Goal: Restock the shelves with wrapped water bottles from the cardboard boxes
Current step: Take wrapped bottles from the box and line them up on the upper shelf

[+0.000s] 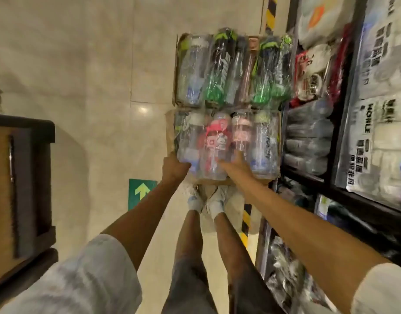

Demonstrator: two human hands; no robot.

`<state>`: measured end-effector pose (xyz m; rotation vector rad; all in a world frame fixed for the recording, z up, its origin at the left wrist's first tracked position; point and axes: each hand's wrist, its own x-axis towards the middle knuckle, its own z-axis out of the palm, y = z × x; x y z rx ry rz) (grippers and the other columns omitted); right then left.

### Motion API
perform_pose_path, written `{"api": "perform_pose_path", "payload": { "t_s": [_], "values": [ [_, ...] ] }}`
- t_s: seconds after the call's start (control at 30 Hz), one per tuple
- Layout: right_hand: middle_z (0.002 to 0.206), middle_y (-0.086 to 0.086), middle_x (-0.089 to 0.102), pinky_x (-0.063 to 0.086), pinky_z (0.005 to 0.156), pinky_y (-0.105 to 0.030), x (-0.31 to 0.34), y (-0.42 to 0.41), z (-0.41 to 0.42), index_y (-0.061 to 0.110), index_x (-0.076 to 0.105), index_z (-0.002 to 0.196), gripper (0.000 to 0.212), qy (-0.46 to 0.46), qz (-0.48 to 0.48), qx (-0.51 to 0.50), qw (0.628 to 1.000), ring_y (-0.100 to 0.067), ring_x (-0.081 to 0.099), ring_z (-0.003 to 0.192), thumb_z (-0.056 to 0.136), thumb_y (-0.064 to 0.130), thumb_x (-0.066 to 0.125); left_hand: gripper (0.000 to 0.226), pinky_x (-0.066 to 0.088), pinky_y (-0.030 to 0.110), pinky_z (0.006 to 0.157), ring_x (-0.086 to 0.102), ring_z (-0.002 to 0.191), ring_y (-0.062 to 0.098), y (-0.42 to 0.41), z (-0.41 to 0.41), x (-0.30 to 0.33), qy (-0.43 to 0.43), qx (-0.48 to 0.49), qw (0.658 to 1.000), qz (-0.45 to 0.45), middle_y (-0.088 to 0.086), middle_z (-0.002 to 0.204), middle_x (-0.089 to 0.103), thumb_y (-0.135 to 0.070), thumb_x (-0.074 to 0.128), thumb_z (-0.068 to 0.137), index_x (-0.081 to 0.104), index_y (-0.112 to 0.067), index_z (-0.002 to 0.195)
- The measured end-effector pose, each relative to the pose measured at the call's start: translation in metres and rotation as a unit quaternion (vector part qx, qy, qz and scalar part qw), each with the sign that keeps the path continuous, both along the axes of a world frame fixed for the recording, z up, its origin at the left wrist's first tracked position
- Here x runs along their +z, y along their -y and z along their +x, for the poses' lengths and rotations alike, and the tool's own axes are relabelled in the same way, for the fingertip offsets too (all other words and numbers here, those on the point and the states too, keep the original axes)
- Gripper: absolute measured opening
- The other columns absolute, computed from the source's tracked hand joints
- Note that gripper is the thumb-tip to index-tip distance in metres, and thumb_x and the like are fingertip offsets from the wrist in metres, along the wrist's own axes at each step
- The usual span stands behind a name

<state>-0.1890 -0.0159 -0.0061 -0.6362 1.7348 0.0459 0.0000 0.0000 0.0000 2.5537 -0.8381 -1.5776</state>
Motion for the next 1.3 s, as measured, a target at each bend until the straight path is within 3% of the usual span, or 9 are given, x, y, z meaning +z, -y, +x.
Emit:
{"api": "perform_pose_path", "payload": {
  "t_s": [0.13,0.23,0.3,0.37,0.47,0.67,0.97,1.13,1.3],
  "values": [
    [0.156,-0.010,0.048,0.046,0.099,-0.036,-0.043,0.008,0.022,0.017,0.025,0.161,0.092,-0.035,0.003,-0.004,0.999,-0.033,0.053,0.136,0.090,0.047,0.077,0.061,0.051,0.033,0.087,0.065,0.117,0.032,0.011,0.004,-0.043,-0.051,0.011,0.999,-0.005,0.016,0.129,0.067,-0.017,0.084,0.078,0.061,-0.004,0.133],
    [0.141,-0.005,0.054,0.043,0.088,-0.031,-0.066,-0.003,0.034,0.016,0.025,0.159,0.098,-0.043,0.002,-0.030,0.999,-0.030,0.058,0.123,0.085,0.046,0.082,0.107,0.057,0.045,0.098,0.066,0.117,0.030,0.001,0.011,-0.109,-0.049,0.003,0.999,0.008,0.011,0.131,0.068,-0.055,0.088,0.044,0.061,-0.008,0.137],
    [0.130,-0.002,0.058,0.050,0.089,-0.036,-0.080,-0.010,0.038,0.017,0.032,0.150,0.097,-0.053,-0.004,-0.061,0.997,-0.029,0.062,0.116,0.077,0.045,0.089,0.119,0.051,0.050,0.106,0.058,0.127,0.034,0.001,0.009,-0.126,-0.046,-0.014,0.999,0.021,0.015,0.140,0.058,-0.060,0.091,0.047,0.050,-0.007,0.145],
    [0.125,-0.003,0.060,0.051,0.090,-0.036,-0.091,-0.014,0.040,0.016,0.037,0.142,0.092,-0.065,-0.016,-0.084,0.994,-0.029,0.063,0.114,0.074,0.041,0.093,0.112,0.041,0.050,0.116,0.044,0.139,0.037,0.008,0.002,-0.112,-0.036,-0.039,0.998,0.043,0.019,0.151,0.043,-0.048,0.093,0.067,0.036,-0.006,0.153],
    [0.118,0.003,0.056,0.047,0.086,-0.033,-0.100,-0.015,0.041,0.016,0.034,0.143,0.091,-0.077,-0.026,-0.087,0.993,-0.024,0.061,0.107,0.075,0.035,0.092,0.108,0.036,0.045,0.119,0.037,0.144,0.037,0.013,-0.003,-0.116,-0.022,-0.064,0.997,0.043,0.021,0.155,0.036,-0.045,0.091,0.074,0.030,-0.005,0.155],
    [0.114,0.002,0.057,0.044,0.080,-0.032,-0.104,-0.016,0.036,0.019,0.037,0.137,0.080,-0.096,-0.036,-0.079,0.992,-0.025,0.061,0.099,0.079,0.036,0.090,0.097,0.046,0.048,0.108,0.048,0.130,0.038,0.010,-0.013,-0.127,0.023,-0.084,0.996,0.027,0.019,0.141,0.047,-0.050,0.089,0.071,0.041,-0.004,0.142],
    [0.119,0.001,0.063,0.056,0.097,-0.046,-0.092,-0.020,0.028,0.023,0.035,0.141,0.084,-0.041,-0.043,-0.126,0.990,-0.029,0.066,0.105,0.077,0.034,0.088,0.101,0.056,0.055,0.091,0.061,0.107,0.031,0.007,0.007,-0.145,-0.061,0.015,0.998,0.005,0.010,0.120,0.062,-0.063,0.074,0.042,0.054,-0.012,0.126],
    [0.117,0.009,0.063,0.054,0.102,-0.048,-0.063,-0.028,0.018,0.031,0.035,0.129,0.072,0.023,-0.051,-0.168,0.984,-0.023,0.064,0.111,0.080,0.023,0.088,0.062,0.049,0.038,0.092,0.056,0.113,0.024,0.013,0.006,-0.076,-0.147,0.067,0.987,0.018,0.002,0.123,0.055,-0.027,0.081,0.081,0.044,-0.016,0.129],
    [0.121,0.005,0.067,0.059,0.088,-0.033,0.000,-0.029,0.009,0.027,0.043,0.137,0.070,0.066,-0.069,-0.219,0.971,-0.014,0.068,0.105,0.082,0.017,0.086,0.067,0.050,0.034,0.093,0.059,0.116,0.022,0.004,0.015,-0.015,-0.173,0.071,0.982,-0.005,0.001,0.123,0.055,-0.024,0.081,0.085,0.040,-0.014,0.136]
  ]
}}
